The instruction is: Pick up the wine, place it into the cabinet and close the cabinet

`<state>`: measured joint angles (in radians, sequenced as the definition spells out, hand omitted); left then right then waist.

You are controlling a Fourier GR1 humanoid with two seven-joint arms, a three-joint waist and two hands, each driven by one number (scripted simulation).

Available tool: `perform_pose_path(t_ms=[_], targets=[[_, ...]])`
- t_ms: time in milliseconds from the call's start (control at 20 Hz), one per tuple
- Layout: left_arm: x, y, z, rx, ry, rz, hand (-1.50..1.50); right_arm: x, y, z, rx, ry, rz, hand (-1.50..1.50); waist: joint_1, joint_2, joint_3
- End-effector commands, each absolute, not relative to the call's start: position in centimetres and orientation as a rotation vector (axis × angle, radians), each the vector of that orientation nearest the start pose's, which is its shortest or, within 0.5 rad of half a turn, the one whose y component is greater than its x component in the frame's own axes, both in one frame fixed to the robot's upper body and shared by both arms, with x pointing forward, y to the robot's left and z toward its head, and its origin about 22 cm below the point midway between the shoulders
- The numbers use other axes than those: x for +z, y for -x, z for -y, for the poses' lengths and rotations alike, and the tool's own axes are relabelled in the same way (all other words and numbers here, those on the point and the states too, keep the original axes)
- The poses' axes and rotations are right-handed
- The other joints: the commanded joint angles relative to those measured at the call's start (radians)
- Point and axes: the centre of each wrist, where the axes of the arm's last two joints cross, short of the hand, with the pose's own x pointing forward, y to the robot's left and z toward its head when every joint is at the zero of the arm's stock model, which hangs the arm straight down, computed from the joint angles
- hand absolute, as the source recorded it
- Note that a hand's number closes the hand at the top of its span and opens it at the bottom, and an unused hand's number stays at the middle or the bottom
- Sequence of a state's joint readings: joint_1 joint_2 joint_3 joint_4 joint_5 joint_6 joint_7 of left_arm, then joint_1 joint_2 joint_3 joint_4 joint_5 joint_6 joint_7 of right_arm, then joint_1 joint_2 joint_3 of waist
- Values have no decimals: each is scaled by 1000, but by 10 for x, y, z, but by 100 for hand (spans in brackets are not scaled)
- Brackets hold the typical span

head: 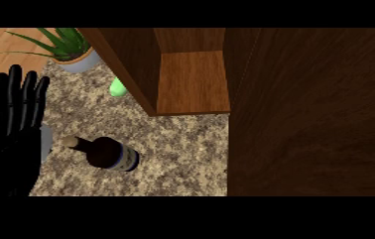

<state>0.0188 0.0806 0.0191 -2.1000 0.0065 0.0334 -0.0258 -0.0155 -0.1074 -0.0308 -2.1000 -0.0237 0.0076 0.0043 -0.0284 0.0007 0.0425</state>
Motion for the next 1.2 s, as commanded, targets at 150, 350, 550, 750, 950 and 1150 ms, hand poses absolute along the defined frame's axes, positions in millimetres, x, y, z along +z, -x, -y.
perform_pose_path(t_ms=[150, 350, 550, 750, 950, 1150], targets=[[143, -234, -198, 64, -269, 2041, -150, 124, -193, 239, 61, 64, 2096, -150, 10, -1, -41], [140, -257, -186, 240, -159, 1841, -150, 116, -184, 208, 291, -309, 1985, -150, -4, 2, -41], [159, -262, -138, 268, -192, 1840, -150, 139, -148, 208, 291, -341, 1959, -150, -7, -6, -41], [183, -265, -103, 291, -171, 1819, -150, 164, -116, 211, 295, -350, 1948, -150, -1, -7, -41], [201, -257, -79, 282, -165, 1810, -150, 175, -107, 212, 309, -348, 1947, -150, 15, -5, -42], [213, -251, -57, 287, -161, 1811, -150, 181, -91, 207, 298, -344, 1950, -150, 9, -10, -41]])
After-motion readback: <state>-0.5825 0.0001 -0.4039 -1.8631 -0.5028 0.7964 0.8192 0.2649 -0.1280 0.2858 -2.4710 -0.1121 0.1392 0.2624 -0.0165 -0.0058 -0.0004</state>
